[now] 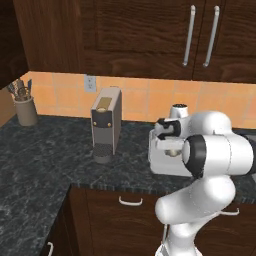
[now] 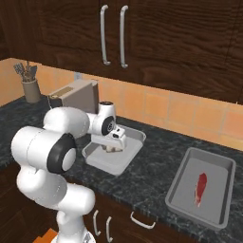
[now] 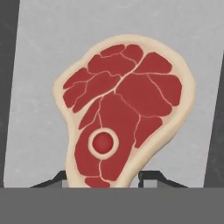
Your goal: Place one avocado and one steak in each tupperware on the nearby counter, to pack two identical lunches.
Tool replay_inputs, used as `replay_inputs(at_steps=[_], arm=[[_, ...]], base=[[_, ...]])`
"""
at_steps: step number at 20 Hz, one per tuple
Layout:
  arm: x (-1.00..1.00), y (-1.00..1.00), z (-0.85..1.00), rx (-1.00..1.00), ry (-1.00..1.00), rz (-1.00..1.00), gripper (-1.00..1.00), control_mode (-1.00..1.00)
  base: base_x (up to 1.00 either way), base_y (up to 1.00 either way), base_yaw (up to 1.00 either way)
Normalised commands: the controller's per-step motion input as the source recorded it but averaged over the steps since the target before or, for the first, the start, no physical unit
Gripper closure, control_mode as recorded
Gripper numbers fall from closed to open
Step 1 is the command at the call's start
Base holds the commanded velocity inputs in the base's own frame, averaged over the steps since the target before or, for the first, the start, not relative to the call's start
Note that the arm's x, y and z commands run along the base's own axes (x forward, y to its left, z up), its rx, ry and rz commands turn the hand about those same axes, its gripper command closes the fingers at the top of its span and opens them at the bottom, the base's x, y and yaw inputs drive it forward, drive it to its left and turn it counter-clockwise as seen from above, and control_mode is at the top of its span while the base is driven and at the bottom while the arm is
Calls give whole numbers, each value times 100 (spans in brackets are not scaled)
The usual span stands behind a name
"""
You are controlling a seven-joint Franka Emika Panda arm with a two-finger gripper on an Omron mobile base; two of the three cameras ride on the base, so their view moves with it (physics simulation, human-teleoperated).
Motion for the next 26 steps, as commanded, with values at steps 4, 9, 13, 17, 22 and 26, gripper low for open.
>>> replay_inputs(at_steps=[4, 9, 13, 17, 22, 26], arm=[[58, -9, -53, 0, 0, 0, 100, -100], [31, -21, -44, 2, 0, 0, 100, -100], [-8, -25, -76, 1, -6, 1, 100, -100], [-37, -7, -82, 0, -20, 0, -100, -100], [-44, 0, -32, 1, -29, 1, -100, -100], [-13, 2, 4, 0, -18, 0, -100, -100]], base=[[0, 0, 0], [0, 0, 0], [0, 0, 0], [0, 0, 0], [0, 0, 0], [0, 0, 0]])
